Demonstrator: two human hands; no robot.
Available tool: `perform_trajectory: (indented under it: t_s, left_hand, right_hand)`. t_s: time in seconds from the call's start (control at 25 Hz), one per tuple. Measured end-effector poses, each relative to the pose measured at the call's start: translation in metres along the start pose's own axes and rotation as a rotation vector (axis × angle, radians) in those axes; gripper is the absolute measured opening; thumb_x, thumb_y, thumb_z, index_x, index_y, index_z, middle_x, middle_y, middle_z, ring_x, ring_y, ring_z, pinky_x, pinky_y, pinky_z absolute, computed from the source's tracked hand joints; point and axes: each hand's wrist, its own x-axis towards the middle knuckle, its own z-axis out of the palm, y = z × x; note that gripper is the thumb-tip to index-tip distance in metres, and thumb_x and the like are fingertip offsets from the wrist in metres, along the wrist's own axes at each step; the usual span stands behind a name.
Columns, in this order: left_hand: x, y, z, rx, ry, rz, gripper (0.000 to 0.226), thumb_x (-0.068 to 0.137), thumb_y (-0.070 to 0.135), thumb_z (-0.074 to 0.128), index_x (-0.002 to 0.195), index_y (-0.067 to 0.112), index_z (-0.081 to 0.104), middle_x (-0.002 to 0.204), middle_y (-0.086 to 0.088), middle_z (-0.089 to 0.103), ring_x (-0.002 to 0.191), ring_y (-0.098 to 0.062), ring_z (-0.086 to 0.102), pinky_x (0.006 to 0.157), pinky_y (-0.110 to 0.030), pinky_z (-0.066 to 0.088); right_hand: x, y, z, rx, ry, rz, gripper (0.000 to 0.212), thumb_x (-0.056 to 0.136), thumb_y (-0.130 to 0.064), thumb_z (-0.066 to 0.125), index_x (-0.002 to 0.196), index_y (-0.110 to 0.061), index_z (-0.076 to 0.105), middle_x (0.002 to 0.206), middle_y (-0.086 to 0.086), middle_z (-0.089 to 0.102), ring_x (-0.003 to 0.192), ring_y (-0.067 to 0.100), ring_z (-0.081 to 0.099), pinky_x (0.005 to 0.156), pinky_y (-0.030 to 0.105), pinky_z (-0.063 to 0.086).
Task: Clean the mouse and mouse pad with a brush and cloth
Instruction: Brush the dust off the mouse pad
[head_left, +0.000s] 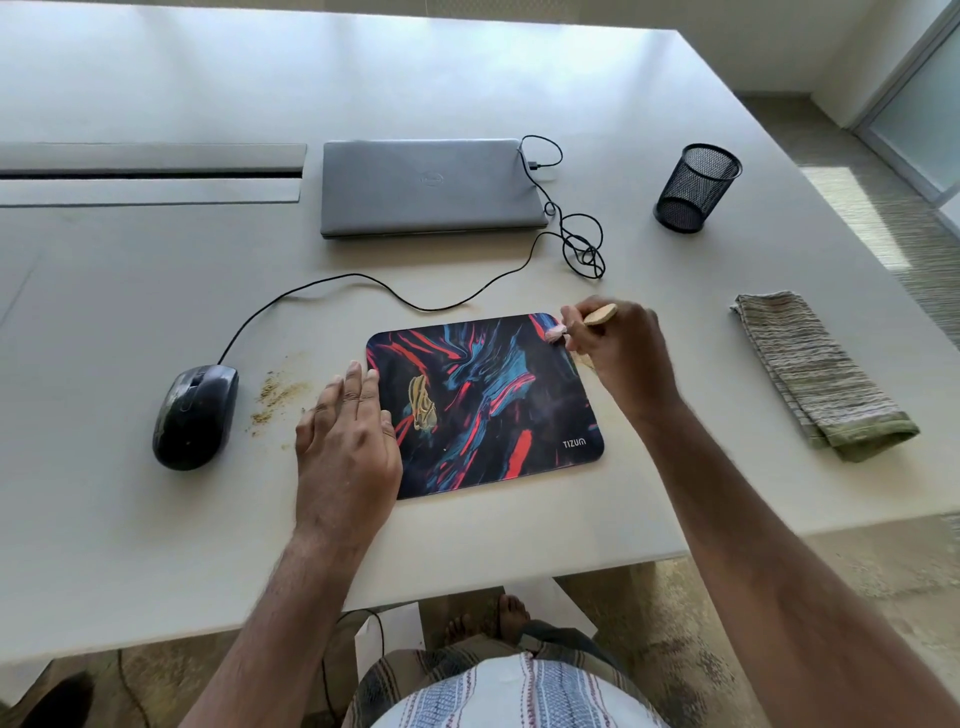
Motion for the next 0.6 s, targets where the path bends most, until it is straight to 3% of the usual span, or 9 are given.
perform_trajectory:
  t_s: [0.16, 0.2, 0.32, 0.36, 0.48, 0.52, 0.6]
  left_hand:
    - [0.0, 0.0, 0.0, 0.003, -0.003, -0.001, 0.059, 0.102, 0.032, 0.029, 0.156, 0.012, 0.04, 0.163, -0.009, 0.04, 0.15, -0.028, 0.035, 0.118, -0.047, 0.029]
    - [0.0, 0.0, 0.0, 0.004, -0.004, 0.0, 0.059, 0.102, 0.032, 0.029, 0.156, 0.012, 0.04, 0.163, -0.009, 0.039, 0.15, -0.028, 0.035, 0.118, -0.047, 0.029]
    - [0.0, 0.001, -0.001, 0.01, -0.006, 0.001, 0.059, 0.102, 0.032, 0.028, 0.156, 0.011, 0.04, 0.163, -0.009, 0.04, 0.15, -0.028, 0.035, 0.118, -0.047, 0.029]
    - [0.0, 0.001, -0.001, 0.008, -0.005, 0.0, 0.059, 0.102, 0.032, 0.028, 0.156, 0.011, 0.04, 0.163, -0.009, 0.04, 0.15, -0.027, 0.035, 0.119, -0.047, 0.029]
    - [-0.001, 0.001, -0.002, 0.003, -0.002, -0.003, 0.059, 0.102, 0.032, 0.028, 0.156, 0.011, 0.041, 0.162, -0.009, 0.04, 0.15, -0.027, 0.035, 0.118, -0.048, 0.03]
    - [-0.001, 0.002, -0.002, 0.004, 0.0, -0.002, 0.059, 0.102, 0.031, 0.029, 0.156, 0.011, 0.041, 0.162, -0.009, 0.04, 0.149, -0.027, 0.036, 0.118, -0.048, 0.03]
    - [-0.001, 0.001, -0.002, 0.008, 0.0, 0.0, 0.059, 0.102, 0.031, 0.029, 0.156, 0.011, 0.041, 0.162, -0.009, 0.04, 0.149, -0.027, 0.036, 0.118, -0.048, 0.03]
  right_hand:
    - [-0.003, -0.003, 0.0, 0.264, -0.323, 0.016, 0.036, 0.104, -0.015, 0.062, 0.071, -0.008, 0.074, 0.053, 0.004, 0.067, 0.043, 0.013, 0.058, 0.053, 0.02, 0.047]
    - [-0.003, -0.002, 0.003, 0.262, -0.3, 0.039, 0.035, 0.104, -0.016, 0.063, 0.072, -0.009, 0.074, 0.054, 0.005, 0.068, 0.044, 0.012, 0.059, 0.053, 0.022, 0.048]
    - [0.005, 0.005, 0.004, 0.071, -0.029, 0.028, 0.034, 0.104, -0.026, 0.063, 0.075, -0.011, 0.074, 0.058, -0.004, 0.07, 0.051, 0.007, 0.065, 0.059, 0.026, 0.052]
    - [0.007, 0.005, 0.003, 0.104, -0.055, 0.022, 0.034, 0.105, -0.025, 0.063, 0.076, -0.009, 0.074, 0.057, -0.002, 0.07, 0.05, 0.008, 0.065, 0.058, 0.026, 0.052]
    - [0.004, -0.001, 0.002, 0.397, -0.401, 0.124, 0.033, 0.105, -0.015, 0.062, 0.079, 0.001, 0.074, 0.058, 0.011, 0.069, 0.047, 0.019, 0.062, 0.051, 0.024, 0.049]
    - [0.003, -0.002, 0.005, 0.396, -0.41, 0.148, 0.032, 0.105, -0.015, 0.062, 0.079, 0.001, 0.074, 0.059, 0.012, 0.069, 0.047, 0.018, 0.061, 0.05, 0.023, 0.048]
    - [0.008, 0.002, 0.012, 0.289, -0.216, 0.121, 0.033, 0.104, -0.019, 0.064, 0.076, -0.004, 0.074, 0.058, 0.006, 0.07, 0.047, 0.013, 0.062, 0.055, 0.024, 0.05]
